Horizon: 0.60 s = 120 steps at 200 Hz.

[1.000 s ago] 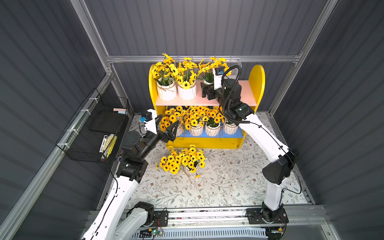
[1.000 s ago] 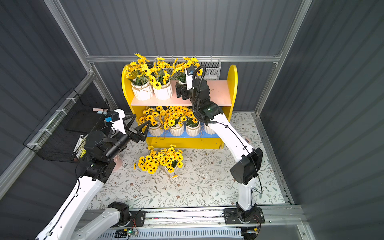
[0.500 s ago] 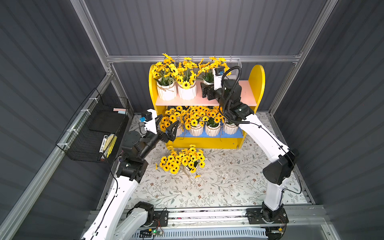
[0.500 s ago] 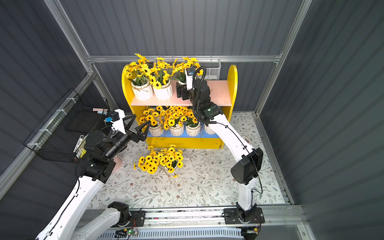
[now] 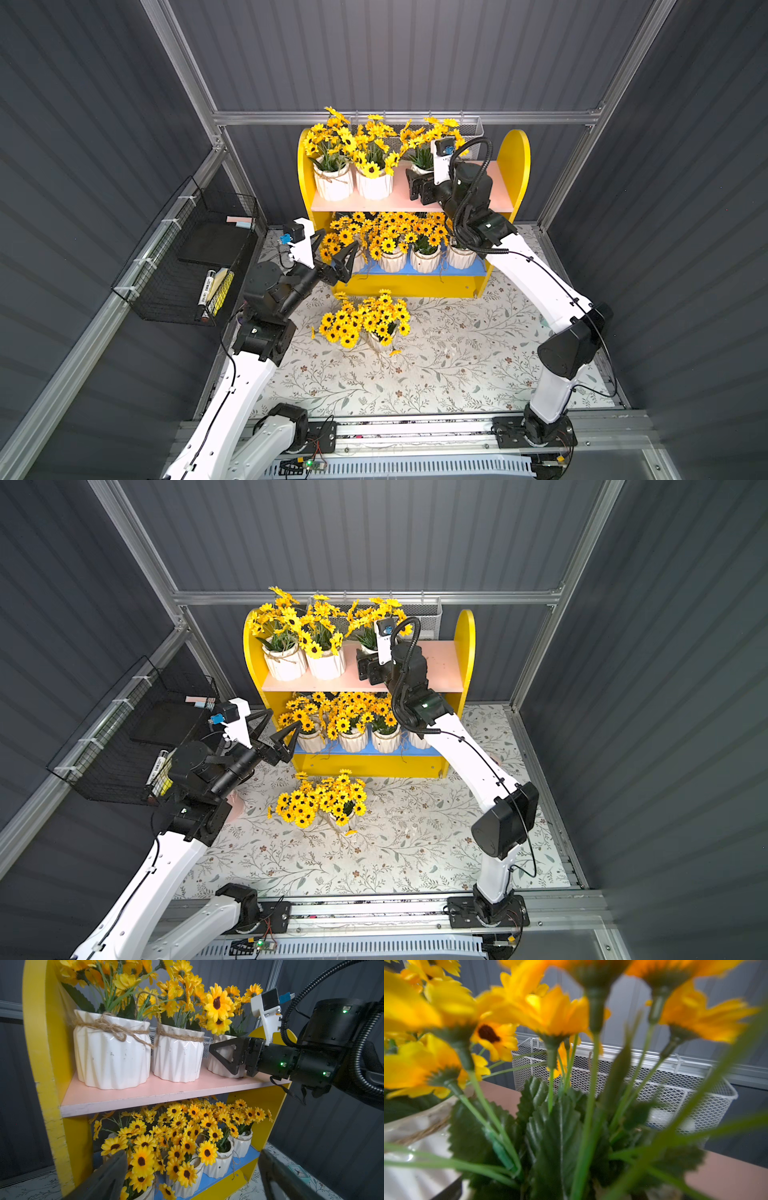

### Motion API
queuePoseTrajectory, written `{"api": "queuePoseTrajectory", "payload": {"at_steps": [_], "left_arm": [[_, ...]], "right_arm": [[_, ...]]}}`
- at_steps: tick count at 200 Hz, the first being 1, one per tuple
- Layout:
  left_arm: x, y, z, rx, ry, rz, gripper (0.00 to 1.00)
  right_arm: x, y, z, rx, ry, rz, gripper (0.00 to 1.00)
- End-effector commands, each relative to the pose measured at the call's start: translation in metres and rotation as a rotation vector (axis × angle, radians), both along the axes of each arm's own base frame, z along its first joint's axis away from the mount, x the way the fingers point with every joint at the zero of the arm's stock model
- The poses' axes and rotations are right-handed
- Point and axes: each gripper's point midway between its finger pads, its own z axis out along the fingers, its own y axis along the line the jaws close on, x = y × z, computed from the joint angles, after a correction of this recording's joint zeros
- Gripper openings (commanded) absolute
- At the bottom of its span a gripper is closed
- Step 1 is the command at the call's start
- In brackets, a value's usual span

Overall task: Take the sunflower pots off the shelves
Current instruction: Pick up the sunflower pot from the shelf.

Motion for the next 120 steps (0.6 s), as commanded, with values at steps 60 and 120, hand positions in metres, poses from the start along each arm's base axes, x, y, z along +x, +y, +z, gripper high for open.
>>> {"api": "queuePoseTrajectory", "payload": {"at_steps": [60,120], "left_arm": [[0.001,-0.007,-0.003,-0.005,0.003,-0.050,0.99],[0.002,-0.015,-0.005,-0.006,0.014,-0.096,0.99]], "right_arm": [[-0.027,-0.028,0.055,0.054,-0.136,-0.020,0.00],[-0.047,-0.044,0.057,0.050,-0.154,-0.039,0.00]]}}
